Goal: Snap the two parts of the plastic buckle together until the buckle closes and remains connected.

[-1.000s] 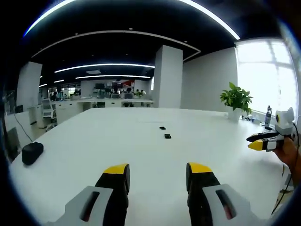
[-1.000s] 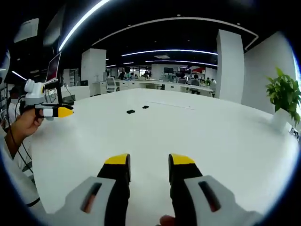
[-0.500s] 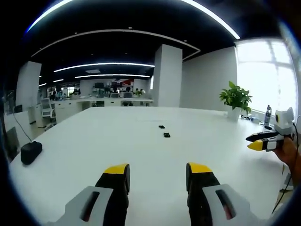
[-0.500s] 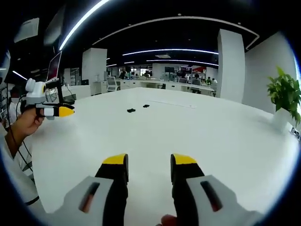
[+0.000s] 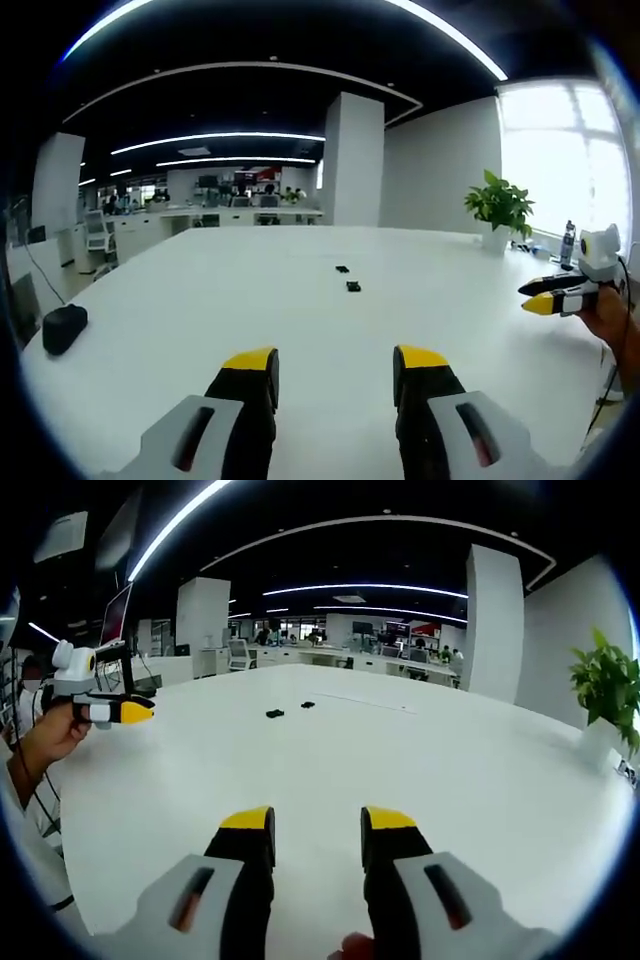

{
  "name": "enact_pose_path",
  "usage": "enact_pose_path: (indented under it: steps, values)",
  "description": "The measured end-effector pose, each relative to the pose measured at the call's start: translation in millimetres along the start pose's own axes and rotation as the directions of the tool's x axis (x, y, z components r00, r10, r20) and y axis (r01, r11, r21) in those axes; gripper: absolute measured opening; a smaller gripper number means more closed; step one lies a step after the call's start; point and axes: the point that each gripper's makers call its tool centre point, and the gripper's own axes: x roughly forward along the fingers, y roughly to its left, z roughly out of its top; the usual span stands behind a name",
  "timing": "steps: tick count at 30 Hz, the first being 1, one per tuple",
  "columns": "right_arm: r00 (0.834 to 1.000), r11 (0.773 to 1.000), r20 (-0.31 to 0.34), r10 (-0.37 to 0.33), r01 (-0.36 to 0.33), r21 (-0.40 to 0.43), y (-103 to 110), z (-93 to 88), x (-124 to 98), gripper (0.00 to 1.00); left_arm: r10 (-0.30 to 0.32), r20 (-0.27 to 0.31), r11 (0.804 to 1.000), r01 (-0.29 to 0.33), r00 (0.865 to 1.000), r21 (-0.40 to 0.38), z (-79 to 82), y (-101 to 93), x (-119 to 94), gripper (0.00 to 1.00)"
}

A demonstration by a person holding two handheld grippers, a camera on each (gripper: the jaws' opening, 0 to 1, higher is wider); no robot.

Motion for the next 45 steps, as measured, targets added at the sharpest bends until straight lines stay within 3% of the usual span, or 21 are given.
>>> enact_pose_path:
  steps: [11, 45]
  values:
    - [1.000, 0.999, 0.022, 0.005, -0.006, 0.041, -0.5, 3.0, -1.6, 0.37, -0.004, 0.002, 1.000, 0.004, 1.000, 0.005, 2.0, -0.5, 0.3, 0.46]
    - [1.000, 1.000, 0.002, 0.010, -0.010, 0.023, -9.4, -0.7, 1.4, 0.35, -0.028, 0.011, 0.999, 0.027, 1.000, 0.037, 9.9, -5.5, 9.0, 0.47]
